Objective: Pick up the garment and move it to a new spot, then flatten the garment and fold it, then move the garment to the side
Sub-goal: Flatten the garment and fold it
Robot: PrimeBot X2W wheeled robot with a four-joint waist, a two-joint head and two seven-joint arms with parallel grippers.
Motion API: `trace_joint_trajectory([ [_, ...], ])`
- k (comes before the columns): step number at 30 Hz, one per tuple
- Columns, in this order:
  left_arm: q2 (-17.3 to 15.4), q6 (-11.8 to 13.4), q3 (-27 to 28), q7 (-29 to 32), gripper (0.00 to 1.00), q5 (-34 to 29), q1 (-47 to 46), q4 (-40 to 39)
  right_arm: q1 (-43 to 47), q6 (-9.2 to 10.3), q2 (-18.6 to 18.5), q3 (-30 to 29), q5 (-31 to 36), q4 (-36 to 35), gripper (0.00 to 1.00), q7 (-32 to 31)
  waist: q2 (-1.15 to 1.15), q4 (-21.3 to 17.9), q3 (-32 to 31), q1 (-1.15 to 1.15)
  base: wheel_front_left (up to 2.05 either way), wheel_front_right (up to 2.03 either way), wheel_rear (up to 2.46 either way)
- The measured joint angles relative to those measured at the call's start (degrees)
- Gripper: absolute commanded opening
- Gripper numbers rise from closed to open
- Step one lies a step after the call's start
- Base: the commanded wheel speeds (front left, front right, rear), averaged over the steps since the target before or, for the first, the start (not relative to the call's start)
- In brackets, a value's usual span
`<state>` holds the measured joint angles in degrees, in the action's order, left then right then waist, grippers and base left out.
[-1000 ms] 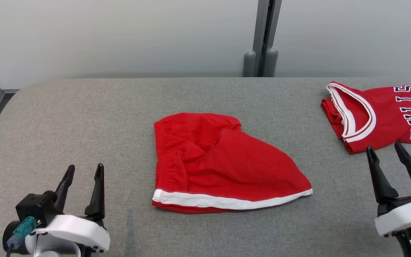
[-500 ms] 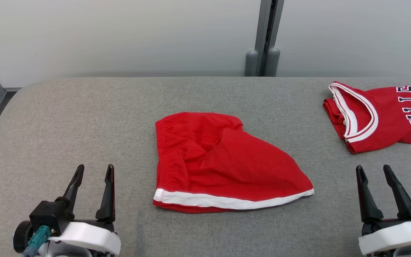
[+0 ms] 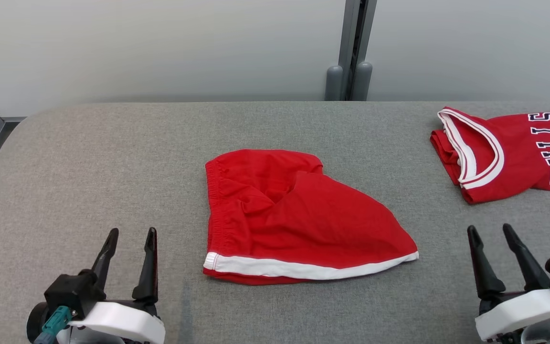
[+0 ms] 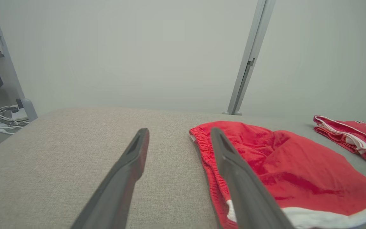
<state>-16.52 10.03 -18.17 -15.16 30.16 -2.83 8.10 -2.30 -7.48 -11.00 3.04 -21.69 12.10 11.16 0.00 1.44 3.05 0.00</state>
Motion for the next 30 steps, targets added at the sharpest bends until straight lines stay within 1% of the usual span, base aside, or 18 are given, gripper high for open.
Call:
trace_joint_trajectory([
  [2, 0.1, -1.0, -0.6, 0.5, 1.00, 0.4, 0.0, 1.0, -0.2, 0.00, 0.0, 1.0, -0.3, 0.5, 1.00, -1.5, 0.00, 0.0, 0.1, 0.00, 0.00, 0.00, 0.00],
  [5, 0.8, -2.7, -2.2, 3.8, 1.00, 1.9, -0.1, 2.3, -0.9, 0.00, -0.3, 2.6, -1.4, 2.0, 1.00, -4.7, 0.00, -0.1, 0.3, 0.00, 0.00, 0.00, 0.00],
  [10, 1.1, -5.2, -4.8, 9.3, 1.00, 3.5, -3.1, 4.3, -3.0, 0.00, -1.2, 6.5, -3.4, 4.3, 1.00, -11.2, 0.00, -0.1, 1.0, 0.00, 0.00, 0.00, 0.00],
  [14, 1.5, -7.0, -6.8, 14.2, 1.00, 4.7, -5.3, 6.7, -5.1, 0.00, -1.8, 8.2, -5.6, 6.5, 1.00, -14.7, 0.00, 0.0, 2.0, 0.00, 0.00, 0.00, 0.00],
  [16, 1.6, -7.5, -7.6, 16.2, 1.00, 4.8, -6.4, 7.8, -6.2, 0.00, -1.8, 8.6, -6.4, 7.5, 1.00, -15.3, 0.00, 0.0, 2.6, 0.00, 0.00, 0.00, 0.00],
  [19, 1.9, -8.1, -8.4, 17.0, 1.00, 4.7, -8.3, 9.3, -8.1, 0.00, -2.0, 9.6, -7.5, 9.0, 1.00, -15.8, 0.00, 0.1, 3.5, 0.00, 0.00, 0.00, 0.00],
  [23, 2.5, -9.6, -9.8, 18.6, 1.00, 4.7, -9.6, 11.5, -9.7, 0.00, -2.4, 11.2, -9.2, 11.1, 1.00, -15.8, 0.00, 0.1, 4.8, 0.00, 0.00, 0.00, 0.00],
  [27, 2.9, -11.4, -11.2, 20.9, 1.00, 5.4, -11.6, 13.5, -12.2, 0.00, -2.7, 13.9, -11.2, 14.2, 1.00, -16.5, 0.00, 0.1, 6.5, 0.00, 0.00, 0.00, 0.00],
  [28, 2.9, -11.4, -11.2, 20.9, 1.00, 5.4, -11.6, 13.5, -12.2, 0.00, -2.7, 13.9, -11.2, 14.2, 1.00, -16.5, 0.00, 0.1, 6.5, 0.00, 0.00, 0.00, 0.00],
  [30, 3.0, -11.9, -11.7, 21.3, 1.00, 5.7, -11.7, 14.1, -13.5, 0.00, -2.4, 15.8, -12.7, 15.7, 1.00, -16.8, 0.00, 0.2, 7.4, 0.00, 0.00, 0.00, 0.00],
])
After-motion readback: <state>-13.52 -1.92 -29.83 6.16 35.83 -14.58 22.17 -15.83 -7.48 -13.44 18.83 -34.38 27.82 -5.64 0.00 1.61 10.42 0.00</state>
